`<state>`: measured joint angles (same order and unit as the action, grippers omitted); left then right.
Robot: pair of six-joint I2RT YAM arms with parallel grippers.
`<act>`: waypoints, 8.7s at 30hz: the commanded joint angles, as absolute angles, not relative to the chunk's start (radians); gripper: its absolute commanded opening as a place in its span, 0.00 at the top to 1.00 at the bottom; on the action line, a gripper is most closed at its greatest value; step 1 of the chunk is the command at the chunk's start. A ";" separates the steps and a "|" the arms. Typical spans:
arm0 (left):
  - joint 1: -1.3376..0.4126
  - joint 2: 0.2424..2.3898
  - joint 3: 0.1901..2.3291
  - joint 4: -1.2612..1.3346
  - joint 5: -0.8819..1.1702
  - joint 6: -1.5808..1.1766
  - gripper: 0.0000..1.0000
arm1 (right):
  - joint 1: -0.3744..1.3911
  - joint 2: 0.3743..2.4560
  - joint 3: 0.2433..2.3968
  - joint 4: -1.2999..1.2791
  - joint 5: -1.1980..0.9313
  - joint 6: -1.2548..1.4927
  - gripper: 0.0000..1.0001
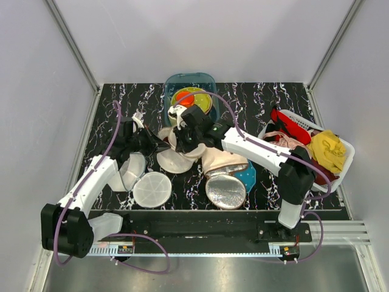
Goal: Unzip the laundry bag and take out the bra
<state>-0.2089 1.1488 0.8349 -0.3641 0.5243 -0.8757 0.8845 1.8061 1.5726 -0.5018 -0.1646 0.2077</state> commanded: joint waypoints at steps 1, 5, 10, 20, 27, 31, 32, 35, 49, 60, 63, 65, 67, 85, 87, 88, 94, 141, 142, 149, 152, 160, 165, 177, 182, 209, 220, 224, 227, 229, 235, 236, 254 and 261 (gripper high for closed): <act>-0.202 1.112 0.841 -0.321 0.552 -0.873 1.00 | 0.887 1.776 1.606 -0.492 -0.098 0.232 1.00; -0.199 1.112 0.841 -0.333 0.545 -0.858 1.00 | 0.887 1.654 1.522 -0.422 -0.035 0.248 1.00; -0.198 1.112 0.834 -0.325 0.549 -0.859 1.00 | 0.887 1.508 1.408 -0.327 0.093 0.310 1.00; -0.178 1.074 0.824 -0.327 0.528 -0.868 1.00 | 0.887 1.188 0.935 -0.074 0.299 0.578 1.00; -0.170 1.065 0.842 -0.324 0.522 -0.868 1.00 | 0.887 1.040 0.819 -0.067 0.302 0.594 1.00; -0.161 1.049 0.854 -0.328 0.518 -0.868 1.00 | 0.887 1.008 0.825 -0.075 0.344 0.577 1.00; -0.160 1.046 0.859 -0.342 0.518 -0.864 1.00 | 0.887 1.005 0.833 -0.075 0.353 0.559 1.00; -0.153 1.043 0.884 -0.357 0.520 -0.844 1.00 | 0.885 1.017 0.885 -0.077 0.360 0.510 1.00; -0.153 1.043 0.948 -0.393 0.545 -0.821 1.00 | 0.887 0.996 0.913 0.008 0.405 0.385 1.00; -0.153 1.055 1.086 -0.338 0.537 -0.706 1.00 | 0.885 0.968 0.767 -0.037 0.304 0.534 0.83; -0.156 1.057 1.059 -0.318 0.595 -0.667 1.00 | 0.887 1.024 0.824 -0.136 0.261 0.557 0.41; -0.156 1.054 1.035 -0.325 0.614 -0.643 1.00 | 0.887 1.026 0.833 -0.167 0.255 0.549 0.26; -0.156 1.051 1.016 -0.344 0.603 -0.620 1.00 | 0.887 1.014 0.844 -0.172 0.274 0.522 0.23; -0.158 1.051 1.002 -0.365 0.716 -0.540 1.00 | 0.881 1.531 1.397 -0.308 -0.081 0.393 0.34; -0.158 1.058 1.028 -0.380 0.695 -0.491 1.00 | 0.873 1.618 1.509 -0.377 -0.135 0.387 0.35; -0.158 1.063 1.034 -0.399 0.687 -0.477 1.00 | 0.870 1.681 1.534 -0.388 -0.187 0.394 0.35; -0.158 1.103 1.071 -0.429 0.713 -0.451 1.00 | 0.868 1.804 1.608 -0.390 -0.255 0.445 0.39; -0.158 1.183 1.134 -0.374 0.802 -0.502 1.00 | 0.793 1.894 1.436 -0.287 -0.557 0.564 0.43; -0.158 1.180 1.135 -0.374 0.802 -0.503 1.00 | 0.793 1.893 1.433 -0.290 -0.542 0.568 0.42; -0.158 1.173 1.137 -0.368 0.807 -0.515 1.00 | 0.799 1.901 1.431 -0.285 -0.471 0.568 0.41; -0.158 1.177 1.138 -0.367 0.805 -0.517 1.00 | 0.801 1.893 1.416 -0.269 -0.453 0.568 0.75; -0.158 1.177 1.114 -0.367 0.808 -0.508 1.00 | 0.801 1.712 1.367 -0.250 -0.358 0.557 1.00; -0.160 1.181 1.092 -0.364 0.801 -0.508 1.00 | 0.799 1.533 1.341 -0.248 -0.233 0.535 1.00; -0.158 1.187 1.049 -0.331 0.812 -0.534 1.00 | 0.766 1.382 1.373 -0.256 -0.130 0.497 1.00; -0.158 1.195 1.020 -0.324 0.819 -0.541 1.00 | 0.721 1.347 1.423 -0.262 -0.118 0.480 1.00; -0.258 1.256 0.936 -0.172 0.842 -0.633 1.00 | 0.692 1.359 1.617 -0.109 -0.021 0.489 1.00; -0.272 1.266 0.923 -0.161 0.834 -0.640 1.00 | 0.692 1.347 1.635 -0.037 0.023 0.486 1.00; -0.272 1.278 0.925 -0.160 0.838 -0.640 1.00 | 0.692 1.338 1.629 -0.018 0.037 0.483 1.00; -0.273 1.282 0.917 -0.152 0.838 -0.644 1.00 | 0.693 1.330 1.629 -0.012 0.040 0.477 1.00; -0.273 1.282 0.907 -0.135 0.839 -0.652 1.00 | 0.693 1.322 1.629 -0.008 0.038 0.479 1.00; -0.273 1.308 0.891 -0.143 0.804 -0.620 1.00 | 0.692 1.315 1.670 -0.037 -0.041 0.489 1.00; -0.273 1.316 0.891 -0.146 0.799 -0.618 1.00 | 0.692 1.310 1.672 -0.040 -0.047 0.491 1.00; -0.272 1.353 0.940 -0.183 0.779 -0.586 1.00 | 0.692 1.212 1.608 -0.046 -0.025 0.480 1.00; -0.272 1.342 0.934 -0.192 0.779 -0.580 1.00 | 0.693 1.207 1.595 -0.035 -0.026 0.485 1.00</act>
<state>-0.2699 1.3628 0.9043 -0.2028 0.7887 -0.6044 0.6991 1.2331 1.5963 -0.0982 -0.0429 0.4870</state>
